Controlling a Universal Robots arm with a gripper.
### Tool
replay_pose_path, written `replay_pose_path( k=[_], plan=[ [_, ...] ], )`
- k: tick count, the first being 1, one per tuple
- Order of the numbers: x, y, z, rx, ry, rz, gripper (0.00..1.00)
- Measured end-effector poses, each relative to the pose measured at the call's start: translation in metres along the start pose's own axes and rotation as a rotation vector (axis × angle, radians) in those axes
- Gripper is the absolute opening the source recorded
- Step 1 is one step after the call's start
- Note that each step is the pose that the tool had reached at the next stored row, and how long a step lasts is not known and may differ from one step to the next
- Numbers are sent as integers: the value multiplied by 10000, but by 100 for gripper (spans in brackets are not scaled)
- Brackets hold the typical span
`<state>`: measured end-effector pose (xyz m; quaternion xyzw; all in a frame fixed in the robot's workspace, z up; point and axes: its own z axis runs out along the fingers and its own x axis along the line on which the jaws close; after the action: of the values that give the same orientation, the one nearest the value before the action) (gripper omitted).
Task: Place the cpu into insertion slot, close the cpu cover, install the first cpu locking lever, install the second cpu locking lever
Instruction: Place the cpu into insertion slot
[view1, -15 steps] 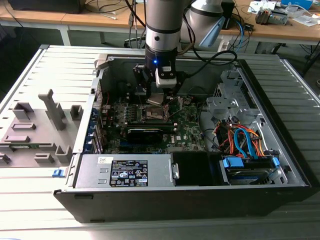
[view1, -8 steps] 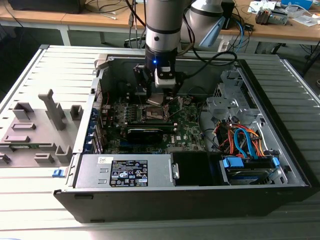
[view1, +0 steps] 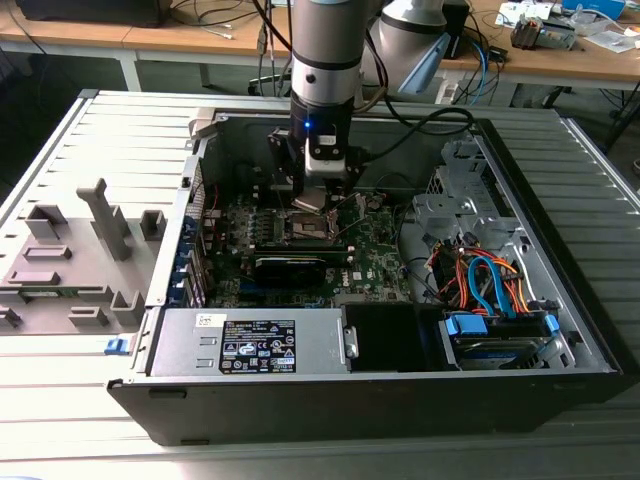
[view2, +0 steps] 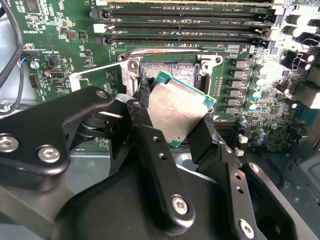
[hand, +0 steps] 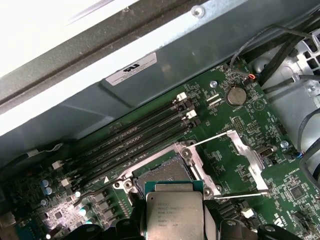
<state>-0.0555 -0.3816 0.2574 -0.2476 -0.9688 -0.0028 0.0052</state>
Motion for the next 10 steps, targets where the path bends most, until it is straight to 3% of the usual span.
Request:
replay_pose_path(
  k=[10],
  plan=[
    [0, 0, 8, -1, -1, 257, 55]
  ],
)
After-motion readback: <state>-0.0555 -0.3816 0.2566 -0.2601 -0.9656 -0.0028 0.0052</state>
